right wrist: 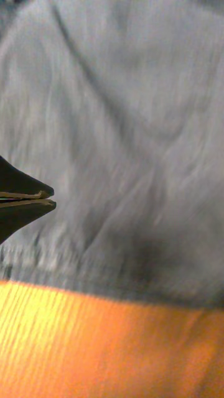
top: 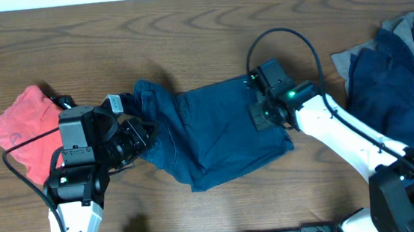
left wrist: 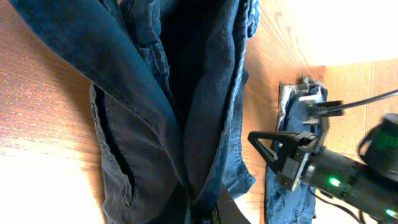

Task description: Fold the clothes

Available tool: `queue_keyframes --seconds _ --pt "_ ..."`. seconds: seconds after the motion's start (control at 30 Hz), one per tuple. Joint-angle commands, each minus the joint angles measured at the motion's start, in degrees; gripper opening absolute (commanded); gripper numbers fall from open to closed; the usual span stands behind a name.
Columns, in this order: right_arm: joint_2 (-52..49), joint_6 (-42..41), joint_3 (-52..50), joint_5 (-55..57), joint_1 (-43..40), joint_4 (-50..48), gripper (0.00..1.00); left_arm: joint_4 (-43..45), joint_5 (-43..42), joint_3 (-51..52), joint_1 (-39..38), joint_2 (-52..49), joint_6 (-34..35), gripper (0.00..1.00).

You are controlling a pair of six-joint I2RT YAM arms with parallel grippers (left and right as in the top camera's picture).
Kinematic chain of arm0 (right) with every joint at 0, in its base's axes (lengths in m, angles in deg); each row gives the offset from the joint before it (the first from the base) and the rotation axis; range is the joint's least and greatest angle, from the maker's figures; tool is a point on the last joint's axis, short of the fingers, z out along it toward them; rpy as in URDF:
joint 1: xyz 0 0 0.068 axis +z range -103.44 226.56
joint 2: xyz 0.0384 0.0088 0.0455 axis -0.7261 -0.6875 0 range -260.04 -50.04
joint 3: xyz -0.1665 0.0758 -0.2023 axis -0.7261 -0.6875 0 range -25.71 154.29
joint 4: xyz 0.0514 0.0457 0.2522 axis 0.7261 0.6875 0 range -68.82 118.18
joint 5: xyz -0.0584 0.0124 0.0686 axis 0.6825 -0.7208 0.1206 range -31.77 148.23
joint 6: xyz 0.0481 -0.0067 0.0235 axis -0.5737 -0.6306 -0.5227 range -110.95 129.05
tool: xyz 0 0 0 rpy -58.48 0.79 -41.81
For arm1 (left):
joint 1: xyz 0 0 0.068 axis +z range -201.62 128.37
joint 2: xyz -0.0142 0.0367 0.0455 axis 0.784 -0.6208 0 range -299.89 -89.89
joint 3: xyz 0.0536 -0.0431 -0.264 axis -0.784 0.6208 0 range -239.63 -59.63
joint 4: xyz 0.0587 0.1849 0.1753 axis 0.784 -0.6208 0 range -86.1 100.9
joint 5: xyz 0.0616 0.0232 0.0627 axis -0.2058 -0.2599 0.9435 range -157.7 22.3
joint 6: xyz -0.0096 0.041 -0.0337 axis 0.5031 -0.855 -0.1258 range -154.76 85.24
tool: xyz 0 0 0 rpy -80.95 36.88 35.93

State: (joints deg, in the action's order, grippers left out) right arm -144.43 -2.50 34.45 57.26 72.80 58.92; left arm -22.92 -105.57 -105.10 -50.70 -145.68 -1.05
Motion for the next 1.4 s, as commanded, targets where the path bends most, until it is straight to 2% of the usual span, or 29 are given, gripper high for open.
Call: queue_keyframes --seconds 0.0,0.33,0.5,0.7,0.83,1.07,1.13,1.2,1.37 --pt "-2.38 -0.44 -3.37 1.2 -2.01 0.2 0.02 1.14 -0.09 -1.64 -0.94 -0.07 2.1 0.06" --pt "-3.15 -3.65 -12.0 0.76 -2.58 -4.17 0.02 11.87 0.33 -1.64 -11.02 -3.5 5.79 0.06" --pt "-3.15 -3.89 -12.26 0.24 -2.58 -4.2 0.02 16.83 3.76 -1.64 -18.21 -8.7 8.94 0.06" --pt "-3.15 -4.31 -12.26 -1.05 -2.58 -4.52 0.01 26.8 7.5 -1.64 -26.43 -16.04 13.14 0.06" --pt "-3.15 -4.31 -12.26 -1.2 -2.56 -4.52 0.02 31.61 10.75 -1.64 -30.03 -20.13 15.47 0.06" --pt "-3.13 -4.83 -12.26 -1.55 -2.56 -4.57 0.02 38.99 10.73 -1.64 -34.29 -25.05 16.55 0.06" --pt "-3.1 -5.25 -12.2 -2.54 -2.56 -4.55 0.02 40.54 10.75 -1.64 -34.18 -25.33 16.35 0.14" --pt "-2.8 -5.64 -11.54 -2.54 -2.69 -3.26 0.01 42.18 10.71 -1.64 -33.27 -25.24 14.78 0.32" --pt "1.27 -7.32 -5.33 -0.28 -5.84 3.19 0.02 45.03 10.75 -1.66 -28.74 -24.9 11.93 0.43"
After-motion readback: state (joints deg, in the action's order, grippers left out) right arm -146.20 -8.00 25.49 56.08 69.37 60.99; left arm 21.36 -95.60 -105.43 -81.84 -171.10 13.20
